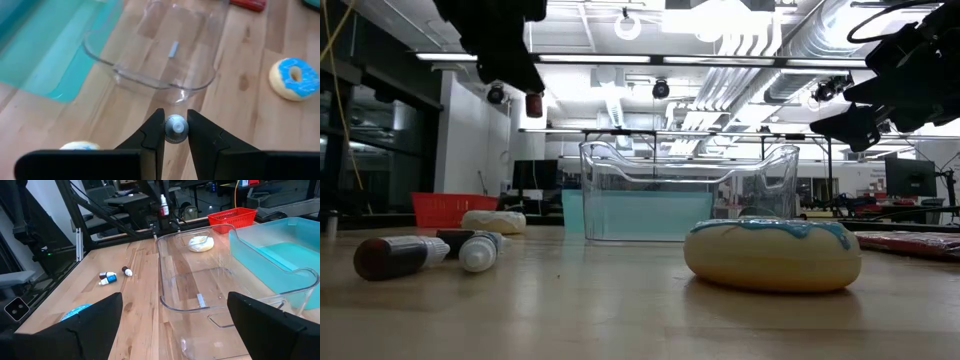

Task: Pick & Place Food Item
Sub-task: Put the red food coloring bottle into the red bin

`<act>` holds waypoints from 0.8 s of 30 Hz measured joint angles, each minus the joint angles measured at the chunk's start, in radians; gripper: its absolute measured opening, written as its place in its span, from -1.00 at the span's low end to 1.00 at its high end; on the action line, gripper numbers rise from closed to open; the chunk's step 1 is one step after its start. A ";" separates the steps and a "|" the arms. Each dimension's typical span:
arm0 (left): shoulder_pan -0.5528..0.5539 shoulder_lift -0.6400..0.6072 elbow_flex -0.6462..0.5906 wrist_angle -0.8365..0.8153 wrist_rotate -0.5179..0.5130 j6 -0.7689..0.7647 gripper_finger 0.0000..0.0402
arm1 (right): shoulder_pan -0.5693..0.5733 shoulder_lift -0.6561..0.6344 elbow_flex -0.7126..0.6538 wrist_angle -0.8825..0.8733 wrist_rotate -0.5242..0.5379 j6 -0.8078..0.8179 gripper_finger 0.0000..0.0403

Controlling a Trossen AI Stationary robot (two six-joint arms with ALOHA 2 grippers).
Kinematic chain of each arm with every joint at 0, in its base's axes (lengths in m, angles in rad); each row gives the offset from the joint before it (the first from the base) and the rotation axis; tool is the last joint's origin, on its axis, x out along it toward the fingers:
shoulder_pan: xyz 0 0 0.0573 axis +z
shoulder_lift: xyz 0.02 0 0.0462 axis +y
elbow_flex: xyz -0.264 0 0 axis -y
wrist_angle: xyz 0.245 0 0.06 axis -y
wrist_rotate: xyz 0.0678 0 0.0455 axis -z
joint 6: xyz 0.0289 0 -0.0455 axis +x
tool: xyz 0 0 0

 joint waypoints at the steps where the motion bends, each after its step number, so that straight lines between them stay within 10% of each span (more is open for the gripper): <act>1: 0.008 -0.001 0.000 0.002 0.000 0.000 -0.69 | 0.000 0.000 0.000 0.000 0.000 0.000 0.74; 24: 0.320 0.000 0.000 -0.045 0.002 -0.090 -0.69 | 0.000 0.000 0.000 0.000 0.000 0.000 0.74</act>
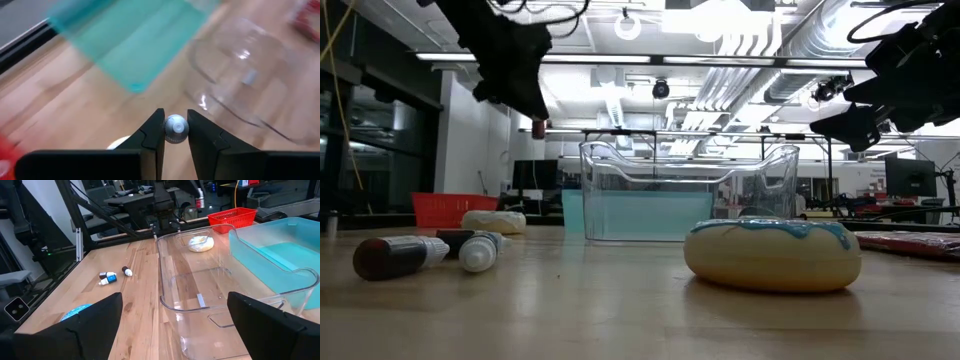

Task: Pick & Place Food Item
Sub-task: Put the red food coloring bottle into the red bin

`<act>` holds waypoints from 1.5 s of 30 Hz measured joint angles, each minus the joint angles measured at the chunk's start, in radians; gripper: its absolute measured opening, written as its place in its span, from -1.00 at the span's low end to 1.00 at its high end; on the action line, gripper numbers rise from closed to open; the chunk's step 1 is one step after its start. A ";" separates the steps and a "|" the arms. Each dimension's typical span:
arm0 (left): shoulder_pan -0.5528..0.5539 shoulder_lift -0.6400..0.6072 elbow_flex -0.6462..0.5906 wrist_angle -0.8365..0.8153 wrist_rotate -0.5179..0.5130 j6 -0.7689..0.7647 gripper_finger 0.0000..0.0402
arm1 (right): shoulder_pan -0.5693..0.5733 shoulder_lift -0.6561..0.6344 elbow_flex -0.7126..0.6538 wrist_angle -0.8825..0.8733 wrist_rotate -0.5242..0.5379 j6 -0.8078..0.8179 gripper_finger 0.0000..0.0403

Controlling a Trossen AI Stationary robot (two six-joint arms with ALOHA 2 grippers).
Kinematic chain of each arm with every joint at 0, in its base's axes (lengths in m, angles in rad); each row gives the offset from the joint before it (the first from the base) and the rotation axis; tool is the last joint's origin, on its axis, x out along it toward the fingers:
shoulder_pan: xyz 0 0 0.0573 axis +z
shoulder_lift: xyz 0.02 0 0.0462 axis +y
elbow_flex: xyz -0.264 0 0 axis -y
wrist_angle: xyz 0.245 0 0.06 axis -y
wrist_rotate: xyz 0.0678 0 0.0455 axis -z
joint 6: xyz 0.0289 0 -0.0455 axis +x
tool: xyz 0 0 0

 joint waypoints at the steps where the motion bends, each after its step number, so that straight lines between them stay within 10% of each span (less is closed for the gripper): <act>1: 0.025 0.000 0.000 -0.010 0.000 -0.008 -0.69 | 0.000 0.000 0.000 0.000 0.000 0.000 0.74; 24: 0.571 0.001 0.000 -0.142 0.000 -0.119 -0.69 | 0.000 0.000 0.000 0.000 0.000 0.000 0.74; 45: 0.720 0.001 0.000 -0.250 -0.022 -0.165 -0.69 | 0.000 0.000 0.000 0.000 0.000 0.000 0.74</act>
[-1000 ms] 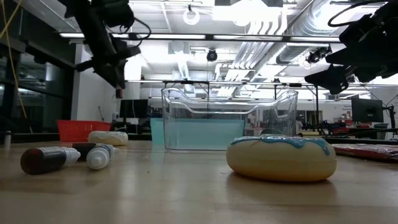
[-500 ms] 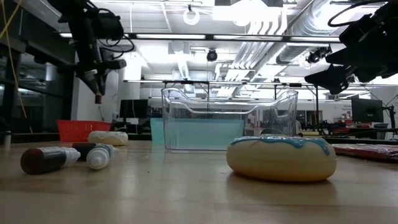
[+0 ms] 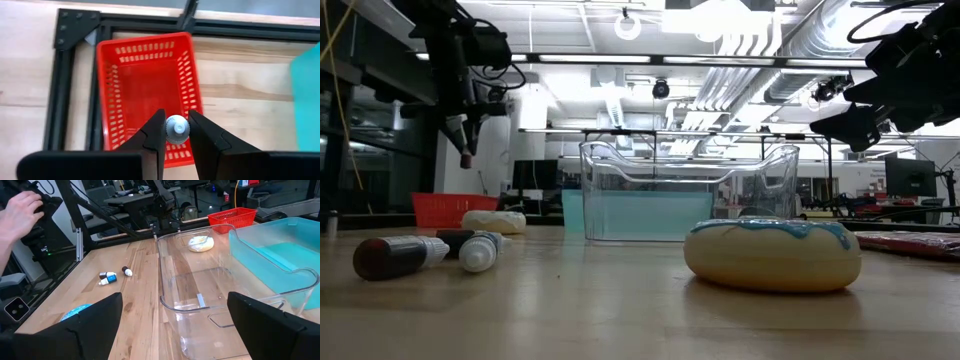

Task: Pick & Place Food Item
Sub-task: Put the red food coloring bottle into the red bin

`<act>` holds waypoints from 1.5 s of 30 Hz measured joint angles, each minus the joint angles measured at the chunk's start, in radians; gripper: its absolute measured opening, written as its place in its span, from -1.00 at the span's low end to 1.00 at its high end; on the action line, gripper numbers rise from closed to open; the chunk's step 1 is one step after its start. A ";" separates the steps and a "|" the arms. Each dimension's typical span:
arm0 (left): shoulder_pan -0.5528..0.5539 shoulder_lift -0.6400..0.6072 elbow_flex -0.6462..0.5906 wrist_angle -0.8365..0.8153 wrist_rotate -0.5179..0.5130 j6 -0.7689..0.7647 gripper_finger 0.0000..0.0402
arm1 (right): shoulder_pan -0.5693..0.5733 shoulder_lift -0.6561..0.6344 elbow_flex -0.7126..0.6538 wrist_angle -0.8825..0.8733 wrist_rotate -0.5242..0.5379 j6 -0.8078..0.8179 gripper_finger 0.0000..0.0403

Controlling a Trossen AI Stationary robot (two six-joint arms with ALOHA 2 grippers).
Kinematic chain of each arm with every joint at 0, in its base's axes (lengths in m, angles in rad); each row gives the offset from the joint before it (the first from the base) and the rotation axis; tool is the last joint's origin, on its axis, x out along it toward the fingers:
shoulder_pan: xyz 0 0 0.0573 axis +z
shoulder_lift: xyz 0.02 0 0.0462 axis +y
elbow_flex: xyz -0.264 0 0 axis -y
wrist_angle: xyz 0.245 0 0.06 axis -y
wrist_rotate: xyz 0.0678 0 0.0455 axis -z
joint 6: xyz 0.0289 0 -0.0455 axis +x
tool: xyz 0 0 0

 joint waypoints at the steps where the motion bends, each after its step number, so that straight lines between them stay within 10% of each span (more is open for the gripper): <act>1: 0.000 0.000 0.000 -0.015 -0.015 -0.008 -0.69 | 0.000 0.000 0.000 0.000 0.000 0.000 0.74; 45: -0.101 0.242 -0.174 0.237 -0.167 -0.195 -0.69 | 0.000 0.000 0.000 0.000 0.000 0.000 0.74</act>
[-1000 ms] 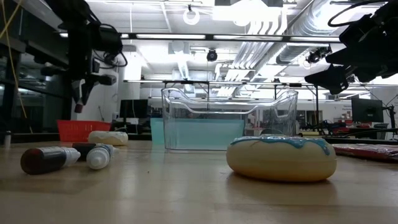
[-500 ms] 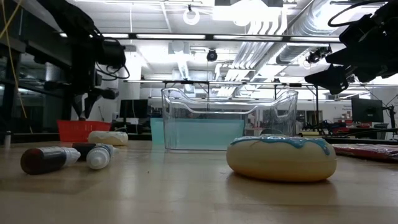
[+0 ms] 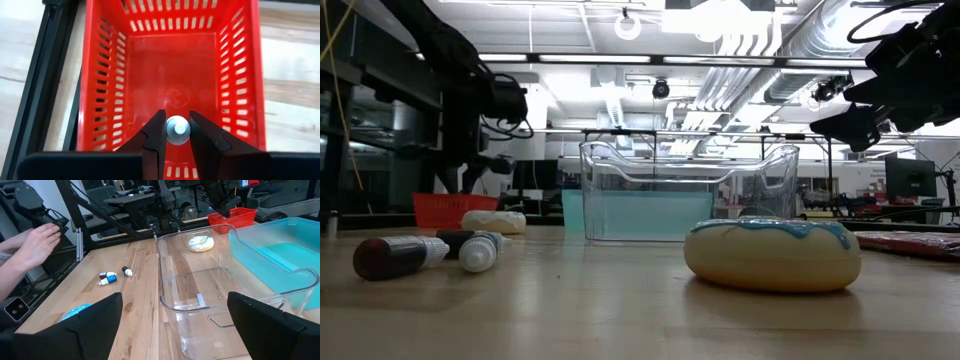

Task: Pick & Place Food Item
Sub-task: Put the red food coloring bottle into the red bin, then put the top red food coloring bottle into the red bin

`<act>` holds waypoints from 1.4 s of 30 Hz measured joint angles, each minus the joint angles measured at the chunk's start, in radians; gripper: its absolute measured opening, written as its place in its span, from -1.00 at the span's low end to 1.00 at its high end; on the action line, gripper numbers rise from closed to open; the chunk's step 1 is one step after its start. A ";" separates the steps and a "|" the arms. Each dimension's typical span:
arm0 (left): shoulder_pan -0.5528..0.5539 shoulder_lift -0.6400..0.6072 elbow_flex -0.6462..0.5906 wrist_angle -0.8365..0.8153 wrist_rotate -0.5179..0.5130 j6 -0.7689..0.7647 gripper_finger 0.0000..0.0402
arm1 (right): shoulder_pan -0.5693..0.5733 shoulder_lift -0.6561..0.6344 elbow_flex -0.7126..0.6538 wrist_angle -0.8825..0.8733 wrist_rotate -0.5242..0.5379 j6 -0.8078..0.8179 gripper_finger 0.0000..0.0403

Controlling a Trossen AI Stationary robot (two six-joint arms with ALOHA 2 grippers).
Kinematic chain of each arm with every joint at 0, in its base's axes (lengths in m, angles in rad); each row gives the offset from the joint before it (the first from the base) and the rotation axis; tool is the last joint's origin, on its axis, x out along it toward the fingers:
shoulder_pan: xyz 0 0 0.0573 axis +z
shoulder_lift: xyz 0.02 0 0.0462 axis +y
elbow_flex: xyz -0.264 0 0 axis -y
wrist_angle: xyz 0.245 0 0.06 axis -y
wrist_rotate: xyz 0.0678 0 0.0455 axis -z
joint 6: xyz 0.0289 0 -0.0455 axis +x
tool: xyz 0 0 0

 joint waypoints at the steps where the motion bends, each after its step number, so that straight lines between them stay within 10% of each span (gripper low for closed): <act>1: 0.000 0.001 0.000 0.000 -0.001 0.002 -0.69 | 0.000 0.000 0.000 0.000 0.000 0.000 0.74; 42: 0.003 -0.088 0.000 0.053 -0.045 0.063 -0.46 | 0.000 0.000 0.000 0.000 0.000 0.000 0.74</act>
